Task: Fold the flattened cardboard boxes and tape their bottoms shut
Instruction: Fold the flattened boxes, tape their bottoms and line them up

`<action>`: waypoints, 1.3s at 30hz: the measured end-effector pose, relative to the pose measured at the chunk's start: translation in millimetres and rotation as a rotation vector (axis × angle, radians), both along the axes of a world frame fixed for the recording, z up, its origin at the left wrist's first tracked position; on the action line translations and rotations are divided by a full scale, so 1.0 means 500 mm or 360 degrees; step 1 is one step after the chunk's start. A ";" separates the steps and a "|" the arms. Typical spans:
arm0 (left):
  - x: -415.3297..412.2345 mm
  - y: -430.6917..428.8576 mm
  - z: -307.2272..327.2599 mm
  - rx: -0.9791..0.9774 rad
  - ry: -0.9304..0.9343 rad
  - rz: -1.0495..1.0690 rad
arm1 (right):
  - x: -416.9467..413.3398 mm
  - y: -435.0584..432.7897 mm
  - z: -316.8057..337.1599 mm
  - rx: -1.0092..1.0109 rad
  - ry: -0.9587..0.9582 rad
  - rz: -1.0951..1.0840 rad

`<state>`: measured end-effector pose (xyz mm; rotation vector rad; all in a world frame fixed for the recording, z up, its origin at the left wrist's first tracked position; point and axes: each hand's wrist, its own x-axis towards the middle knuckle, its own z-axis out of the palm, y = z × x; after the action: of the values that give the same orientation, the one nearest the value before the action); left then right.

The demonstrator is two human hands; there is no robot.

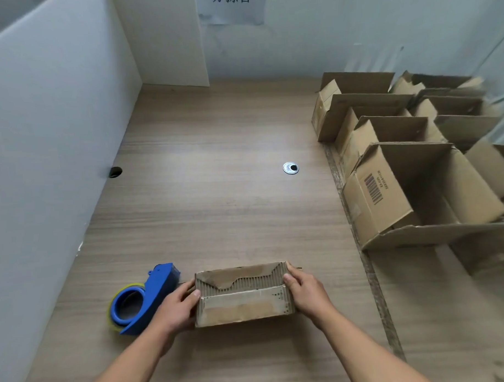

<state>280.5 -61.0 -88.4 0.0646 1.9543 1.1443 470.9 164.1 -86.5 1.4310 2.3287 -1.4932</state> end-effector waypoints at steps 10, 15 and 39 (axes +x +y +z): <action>0.035 0.018 0.017 0.0006 0.0206 0.0058 | 0.043 -0.026 -0.035 -0.0247 0.0206 -0.0175; 0.032 -0.014 -0.006 0.0270 -0.0242 0.0087 | 0.055 -0.037 -0.023 -0.0424 0.0236 -0.0121; 0.060 -0.010 0.085 0.0494 0.0475 0.0249 | 0.000 -0.035 0.091 -0.0763 0.0519 -0.0675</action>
<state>310.3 -66.1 -45.9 0.2645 2.0473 1.6126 470.6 146.9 -41.2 1.6967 1.6584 -2.3491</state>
